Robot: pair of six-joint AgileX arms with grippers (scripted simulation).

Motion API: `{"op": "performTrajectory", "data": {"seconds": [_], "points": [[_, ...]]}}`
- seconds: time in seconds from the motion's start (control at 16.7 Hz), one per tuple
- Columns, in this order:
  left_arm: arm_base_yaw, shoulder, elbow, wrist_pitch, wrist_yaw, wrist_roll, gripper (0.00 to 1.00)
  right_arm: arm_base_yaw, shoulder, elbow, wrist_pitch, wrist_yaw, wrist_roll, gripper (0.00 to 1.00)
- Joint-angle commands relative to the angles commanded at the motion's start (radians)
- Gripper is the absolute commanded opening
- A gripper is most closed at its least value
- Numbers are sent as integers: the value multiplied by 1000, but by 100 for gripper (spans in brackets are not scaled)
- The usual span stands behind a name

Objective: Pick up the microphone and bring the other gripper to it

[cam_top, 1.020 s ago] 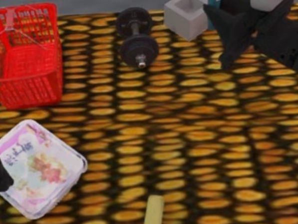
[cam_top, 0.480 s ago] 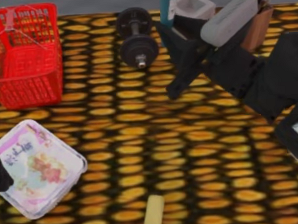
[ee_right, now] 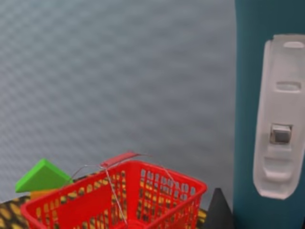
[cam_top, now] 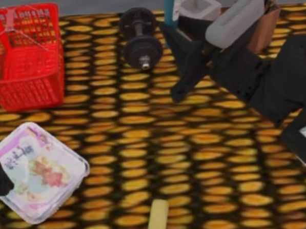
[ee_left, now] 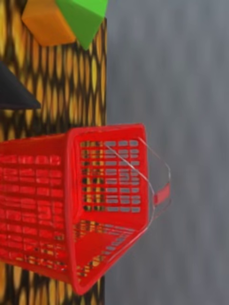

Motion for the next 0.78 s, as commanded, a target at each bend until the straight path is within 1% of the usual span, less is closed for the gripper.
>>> {"op": "performTrajectory", "data": {"seconds": [0.18, 0.24, 0.36, 0.54, 0.78], "points": [[-1, 1, 1, 1, 1, 0, 100, 0, 0, 0, 0, 0, 0, 0], [-5, 13, 10, 6, 10, 2, 100, 0, 0, 0, 0, 0, 0, 0], [-24, 67, 52, 30, 50, 8, 100, 0, 0, 0, 0, 0, 0, 0], [-70, 229, 159, 92, 151, 24, 100, 0, 0, 0, 0, 0, 0, 0], [-148, 553, 339, 195, 325, 52, 100, 0, 0, 0, 0, 0, 0, 0]]}}
